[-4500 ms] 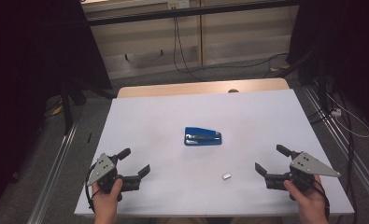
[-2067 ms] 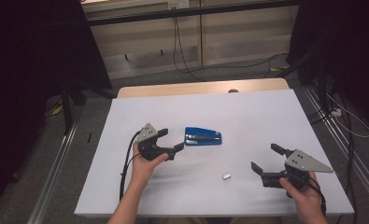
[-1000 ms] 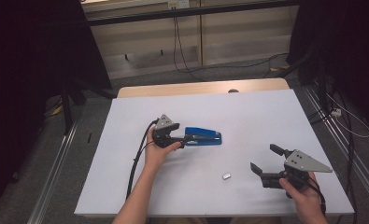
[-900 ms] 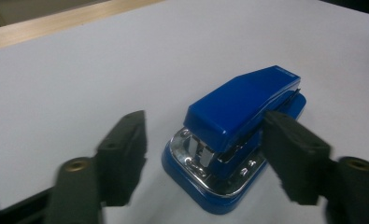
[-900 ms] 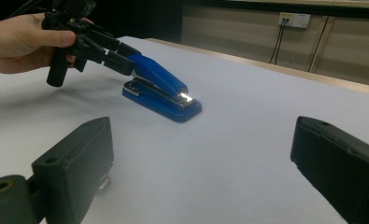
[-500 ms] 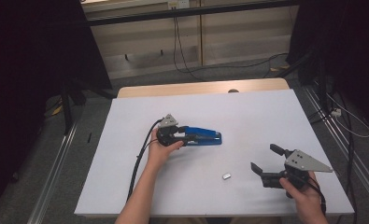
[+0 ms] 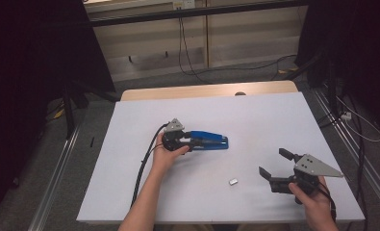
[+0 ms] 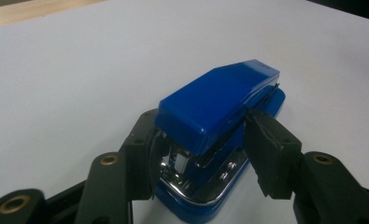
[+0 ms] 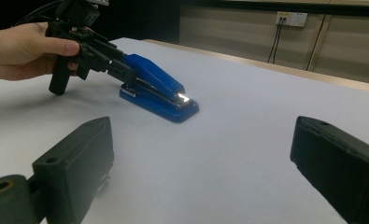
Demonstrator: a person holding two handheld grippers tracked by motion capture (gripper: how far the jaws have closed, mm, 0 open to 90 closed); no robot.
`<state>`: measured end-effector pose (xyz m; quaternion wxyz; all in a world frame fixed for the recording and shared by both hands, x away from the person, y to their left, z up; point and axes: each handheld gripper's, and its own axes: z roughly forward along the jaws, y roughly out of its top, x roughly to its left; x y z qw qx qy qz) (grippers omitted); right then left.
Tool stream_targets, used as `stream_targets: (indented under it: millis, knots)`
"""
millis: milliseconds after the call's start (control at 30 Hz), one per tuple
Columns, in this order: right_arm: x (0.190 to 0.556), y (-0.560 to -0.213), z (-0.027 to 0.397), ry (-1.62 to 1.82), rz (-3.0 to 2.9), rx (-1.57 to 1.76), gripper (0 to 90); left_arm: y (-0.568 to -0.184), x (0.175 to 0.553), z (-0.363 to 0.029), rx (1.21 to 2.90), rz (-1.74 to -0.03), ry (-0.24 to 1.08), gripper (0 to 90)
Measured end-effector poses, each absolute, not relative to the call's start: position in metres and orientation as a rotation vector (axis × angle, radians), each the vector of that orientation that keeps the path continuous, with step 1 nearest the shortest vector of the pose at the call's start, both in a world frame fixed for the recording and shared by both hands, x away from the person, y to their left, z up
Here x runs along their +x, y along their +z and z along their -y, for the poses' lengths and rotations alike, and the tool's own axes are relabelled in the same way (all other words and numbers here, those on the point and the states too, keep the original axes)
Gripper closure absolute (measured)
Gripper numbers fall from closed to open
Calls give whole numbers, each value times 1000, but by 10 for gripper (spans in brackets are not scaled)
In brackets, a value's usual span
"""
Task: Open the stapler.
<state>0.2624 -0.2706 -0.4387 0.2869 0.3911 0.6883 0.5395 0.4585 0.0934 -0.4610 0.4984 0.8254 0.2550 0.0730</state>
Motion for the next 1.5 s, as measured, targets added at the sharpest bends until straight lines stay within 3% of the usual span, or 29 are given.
stream_targets:
  millis: [700,1100,1133,1500]
  knots:
    - [264,-439,269,1438,-1848,1032,58,-452,456,-89,2013,-621,204,493]
    - [264,-440,267,1448,-1860,1031,58,-449,460,-80,2010,-589,183,442]
    - [264,-440,268,1448,-1857,1035,58,-448,459,-80,2008,-585,184,482]
    - [268,-438,264,1393,-1878,1003,54,-432,458,-74,1941,-570,197,510]
